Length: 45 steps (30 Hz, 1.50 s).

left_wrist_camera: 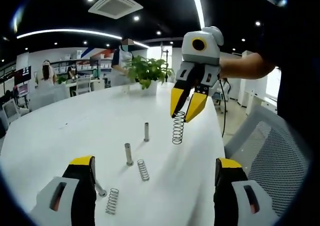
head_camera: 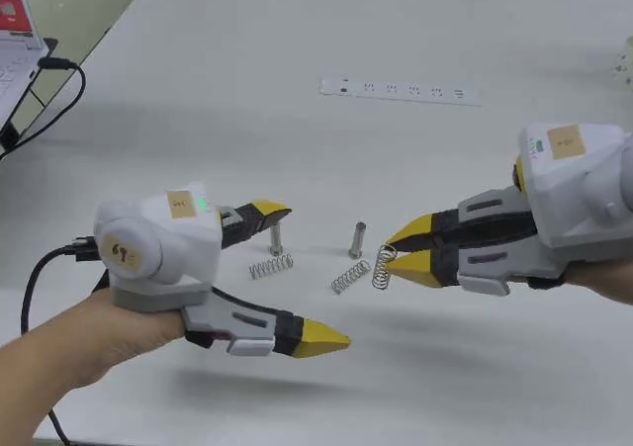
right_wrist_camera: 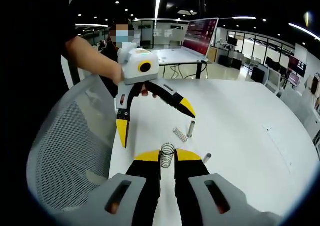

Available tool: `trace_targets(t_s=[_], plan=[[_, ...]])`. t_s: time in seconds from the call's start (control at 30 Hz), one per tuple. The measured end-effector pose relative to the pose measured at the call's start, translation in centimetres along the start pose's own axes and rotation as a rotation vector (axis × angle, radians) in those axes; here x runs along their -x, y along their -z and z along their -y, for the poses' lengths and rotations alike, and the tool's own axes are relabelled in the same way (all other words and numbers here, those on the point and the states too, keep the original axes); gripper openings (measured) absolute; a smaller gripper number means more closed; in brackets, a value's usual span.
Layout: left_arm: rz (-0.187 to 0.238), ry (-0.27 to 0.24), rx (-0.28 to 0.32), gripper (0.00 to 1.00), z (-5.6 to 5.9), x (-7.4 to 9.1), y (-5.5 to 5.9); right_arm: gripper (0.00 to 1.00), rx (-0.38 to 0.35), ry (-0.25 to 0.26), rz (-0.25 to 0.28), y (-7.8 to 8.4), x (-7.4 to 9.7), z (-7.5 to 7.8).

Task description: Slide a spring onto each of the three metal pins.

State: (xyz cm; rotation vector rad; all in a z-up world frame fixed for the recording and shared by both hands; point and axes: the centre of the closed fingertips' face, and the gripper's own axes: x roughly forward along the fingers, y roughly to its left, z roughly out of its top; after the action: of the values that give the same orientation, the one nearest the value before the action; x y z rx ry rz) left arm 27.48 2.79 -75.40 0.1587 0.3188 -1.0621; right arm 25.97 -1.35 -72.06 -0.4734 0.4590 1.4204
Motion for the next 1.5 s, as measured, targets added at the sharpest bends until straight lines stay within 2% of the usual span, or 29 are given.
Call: trace_targets(t_s=[0.4, 0.83, 1.1, 1.5], plan=[[0.005, -0.078, 0.016, 0.98, -2.0, 1.8, 0.2, 0.07, -0.005, 0.024, 0.002, 0.4, 0.7, 0.8], [-0.017, -0.121, 0.047, 0.98, -3.4, 2.9, 1.6, 0.07, -0.028, 0.074, -0.013, 2.1, 1.7, 2.0], [-0.016, -0.132, 0.052, 0.98, -3.8, 3.1, 1.8, 0.07, -0.057, 0.143, -0.003, 2.9, 2.9, 3.6], [-0.021, -0.146, 0.074, 0.98, -4.0, 3.7, 2.5, 0.07, -0.091, 0.282, -0.012, 4.6, 5.2, 7.2]])
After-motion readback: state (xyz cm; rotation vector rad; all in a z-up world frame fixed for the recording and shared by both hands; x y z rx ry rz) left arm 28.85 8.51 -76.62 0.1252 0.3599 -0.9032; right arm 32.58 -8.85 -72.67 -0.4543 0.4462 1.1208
